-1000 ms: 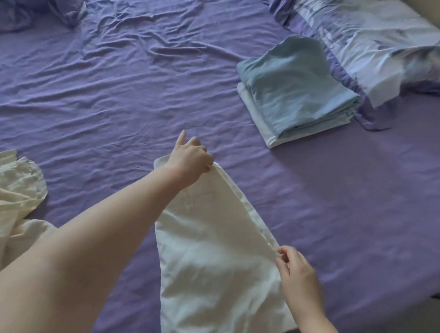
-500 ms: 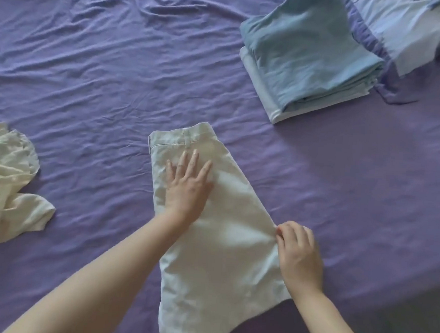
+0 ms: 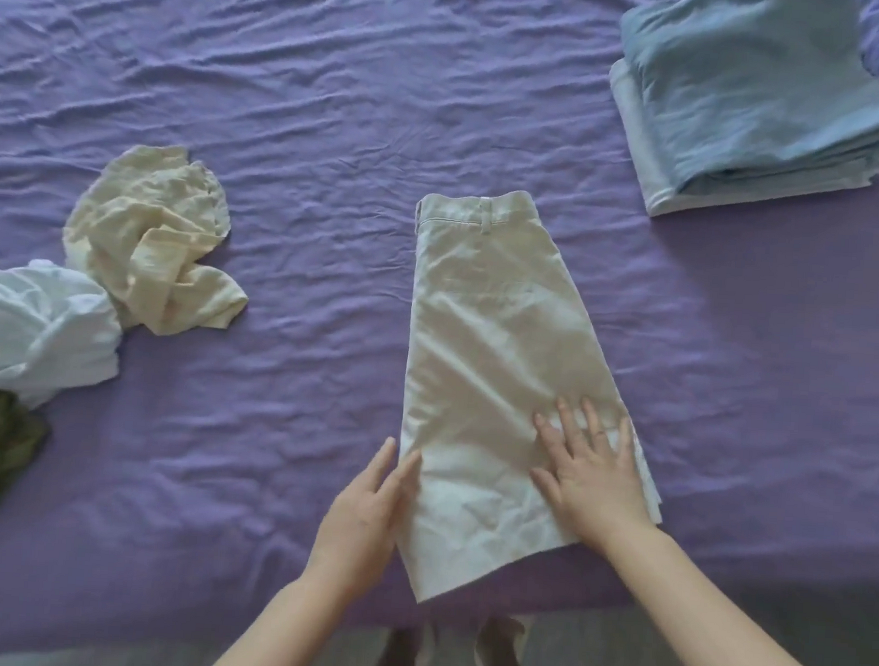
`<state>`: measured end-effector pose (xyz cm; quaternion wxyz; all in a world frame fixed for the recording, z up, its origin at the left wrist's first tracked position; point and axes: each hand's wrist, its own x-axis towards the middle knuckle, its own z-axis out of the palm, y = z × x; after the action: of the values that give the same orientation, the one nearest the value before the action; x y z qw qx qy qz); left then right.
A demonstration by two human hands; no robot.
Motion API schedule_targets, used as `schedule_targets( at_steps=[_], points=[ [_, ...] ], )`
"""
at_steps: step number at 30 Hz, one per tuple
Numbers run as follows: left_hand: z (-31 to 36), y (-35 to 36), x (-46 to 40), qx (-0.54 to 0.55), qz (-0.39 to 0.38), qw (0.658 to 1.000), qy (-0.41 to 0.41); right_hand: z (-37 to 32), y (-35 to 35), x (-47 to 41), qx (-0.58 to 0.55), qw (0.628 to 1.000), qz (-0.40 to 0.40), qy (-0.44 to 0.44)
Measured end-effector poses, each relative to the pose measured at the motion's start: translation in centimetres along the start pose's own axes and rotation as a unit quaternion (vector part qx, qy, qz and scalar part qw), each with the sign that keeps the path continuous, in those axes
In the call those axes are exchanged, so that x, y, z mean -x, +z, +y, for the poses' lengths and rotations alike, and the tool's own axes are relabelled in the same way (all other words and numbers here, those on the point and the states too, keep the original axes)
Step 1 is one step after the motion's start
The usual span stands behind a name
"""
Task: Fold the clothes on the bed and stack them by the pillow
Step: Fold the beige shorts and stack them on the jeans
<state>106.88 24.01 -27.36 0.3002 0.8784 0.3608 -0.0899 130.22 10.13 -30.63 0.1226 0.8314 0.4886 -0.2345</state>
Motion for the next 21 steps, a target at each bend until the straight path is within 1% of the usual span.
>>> schedule_targets(
  at_steps=[2,3,4,5,6,8,10,11,12,13,14,16,17,19,21],
  points=[
    [-0.4,-0.1,1.7,0.060,-0.036,0.997,-0.023,-1.9,-0.8,0.9,-0.046,0.999,-0.010,0.003],
    [-0.4,-0.1,2.3,0.114,-0.045,0.991,-0.045,-3.0,-1.1,1.5,-0.082,0.996,-0.014,-0.010],
    [-0.1,-0.1,2.6,0.189,-0.044,0.978,-0.081,-4.0,-1.3,2.2,-0.128,0.991,-0.017,-0.025],
    [0.1,0.0,2.8,0.273,-0.039,0.953,-0.126,-5.1,-1.6,2.9,-0.181,0.983,-0.020,-0.040],
    [0.2,0.1,2.8,0.354,-0.039,0.919,-0.170,-6.2,-1.8,3.8,-0.235,0.970,-0.018,-0.054],
    [0.5,0.1,2.9,0.503,-0.038,0.835,-0.221,-8.1,-2.2,5.6,-0.326,0.941,0.008,-0.088],
    [1.0,-0.7,2.8,0.622,-0.042,0.750,-0.218,-9.5,-2.6,7.3,-0.365,0.922,0.049,-0.119],
    [1.3,-1.3,2.6,0.656,-0.047,0.723,-0.210,-10.0,-2.8,8.0,-0.359,0.922,0.068,-0.129],
    [1.7,-1.8,2.5,0.670,-0.053,0.713,-0.198,-10.4,-2.9,8.7,-0.340,0.927,0.085,-0.134],
    [2.1,-2.5,2.3,0.672,-0.060,0.717,-0.176,-10.6,-3.0,9.1,-0.324,0.931,0.107,-0.129],
    [2.5,-3.2,2.2,0.660,-0.069,0.733,-0.145,-10.6,-3.1,9.4,-0.317,0.932,0.137,-0.112],
    [3.2,-4.3,2.0,0.613,-0.082,0.780,-0.091,-10.2,-3.6,9.8,-0.324,0.920,0.211,-0.060],
    [3.4,-4.7,2.0,0.584,-0.075,0.805,-0.077,-9.8,-3.9,9.9,-0.339,0.910,0.237,-0.034],
    [3.6,-5.0,2.0,0.519,-0.024,0.851,-0.076,-9.1,-4.5,10.0,-0.405,0.880,0.250,-0.006],
    [3.5,-4.5,2.3,0.423,0.051,0.901,-0.084,-8.5,-5.2,9.9,-0.505,0.833,0.226,0.021]
  ],
)
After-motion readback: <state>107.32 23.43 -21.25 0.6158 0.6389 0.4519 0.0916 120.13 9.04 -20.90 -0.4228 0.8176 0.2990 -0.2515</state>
